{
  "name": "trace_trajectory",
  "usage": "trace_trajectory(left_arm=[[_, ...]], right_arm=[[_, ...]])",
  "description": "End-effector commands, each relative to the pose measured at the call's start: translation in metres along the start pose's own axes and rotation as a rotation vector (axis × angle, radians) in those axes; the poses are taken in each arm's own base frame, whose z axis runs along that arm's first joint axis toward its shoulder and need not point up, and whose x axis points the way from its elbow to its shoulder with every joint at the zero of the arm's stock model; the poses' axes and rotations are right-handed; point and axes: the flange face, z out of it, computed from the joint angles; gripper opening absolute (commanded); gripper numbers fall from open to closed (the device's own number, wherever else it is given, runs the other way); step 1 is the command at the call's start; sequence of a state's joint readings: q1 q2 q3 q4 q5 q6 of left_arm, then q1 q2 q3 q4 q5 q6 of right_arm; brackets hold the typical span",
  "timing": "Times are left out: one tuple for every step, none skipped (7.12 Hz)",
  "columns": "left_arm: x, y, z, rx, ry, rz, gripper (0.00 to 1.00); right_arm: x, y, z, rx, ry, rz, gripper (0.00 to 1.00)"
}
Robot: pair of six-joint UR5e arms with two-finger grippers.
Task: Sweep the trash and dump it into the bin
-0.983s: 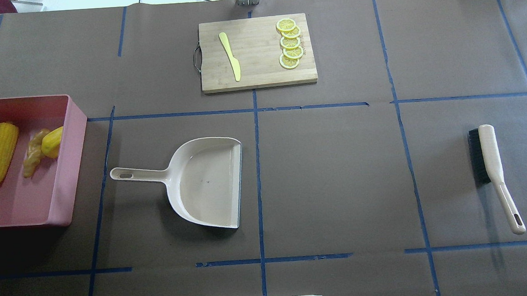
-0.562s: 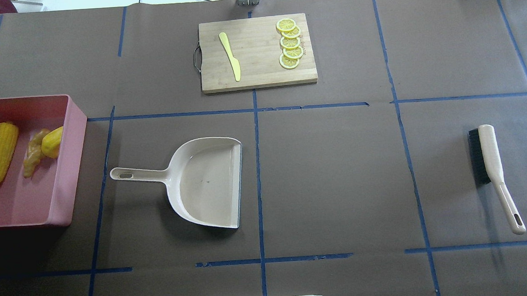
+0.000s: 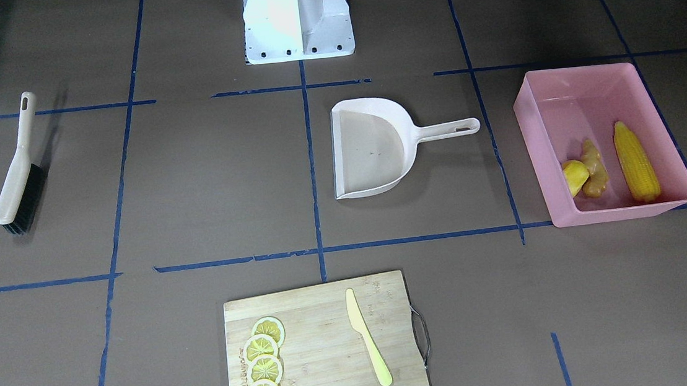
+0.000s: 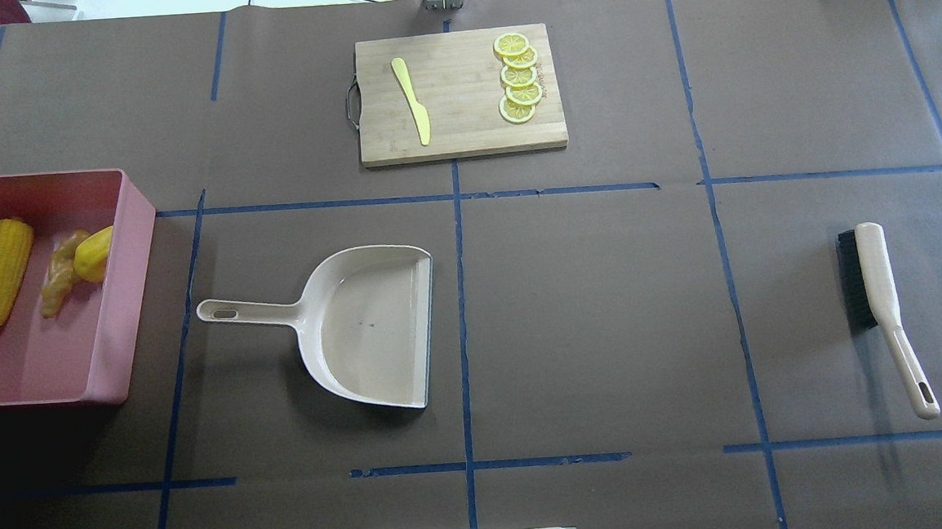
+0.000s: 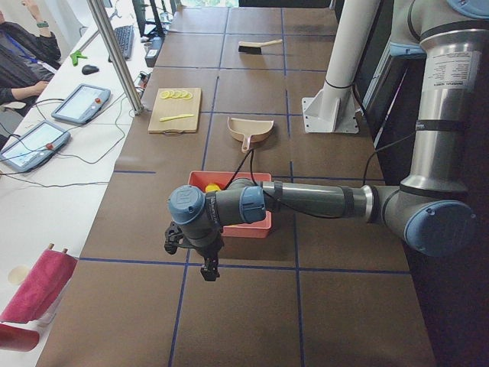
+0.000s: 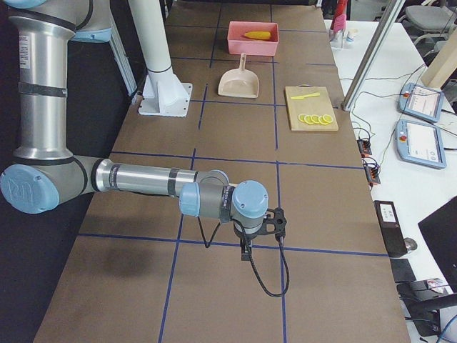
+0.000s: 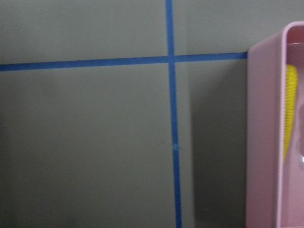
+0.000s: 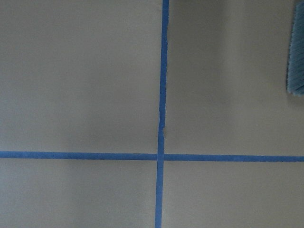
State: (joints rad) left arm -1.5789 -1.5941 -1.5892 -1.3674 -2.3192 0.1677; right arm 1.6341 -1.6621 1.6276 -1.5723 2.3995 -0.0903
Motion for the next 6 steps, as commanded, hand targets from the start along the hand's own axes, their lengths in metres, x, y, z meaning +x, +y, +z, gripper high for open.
trace_trajectory(left_arm=[[-0.0028, 0.0019, 0.0019, 0.028, -0.01, 0.011, 1.0], [-0.0038, 0.0009, 0.003, 0.029, -0.009, 0.012, 1.0], [-0.0064, -0.0005, 0.0055, 0.057, -0.014, 0.037, 1.0], [-0.0096, -0.0013, 0.01, 0.06, -0.013, 0.041, 1.0], [-0.0075, -0.0017, 0.0078, 0.064, -0.011, 0.032, 1.0], [-0.0071, -0.0017, 0.0074, 0.064, -0.011, 0.024, 1.0]], right_arm=[[0.001, 0.0006, 0.0004, -0.001, -0.001, 0.004, 1.0], [0.0016, 0.0008, 0.0019, -0.004, -0.002, 0.005, 1.0], [0.0036, 0.002, 0.0009, -0.002, 0.0, 0.008, 1.0], [0.0059, 0.0027, -0.0006, 0.002, 0.0, 0.013, 1.0], [0.0054, 0.0026, -0.0011, 0.003, 0.0, 0.013, 1.0], [0.0054, 0.0026, -0.0011, 0.003, 0.0, 0.015, 1.0]])
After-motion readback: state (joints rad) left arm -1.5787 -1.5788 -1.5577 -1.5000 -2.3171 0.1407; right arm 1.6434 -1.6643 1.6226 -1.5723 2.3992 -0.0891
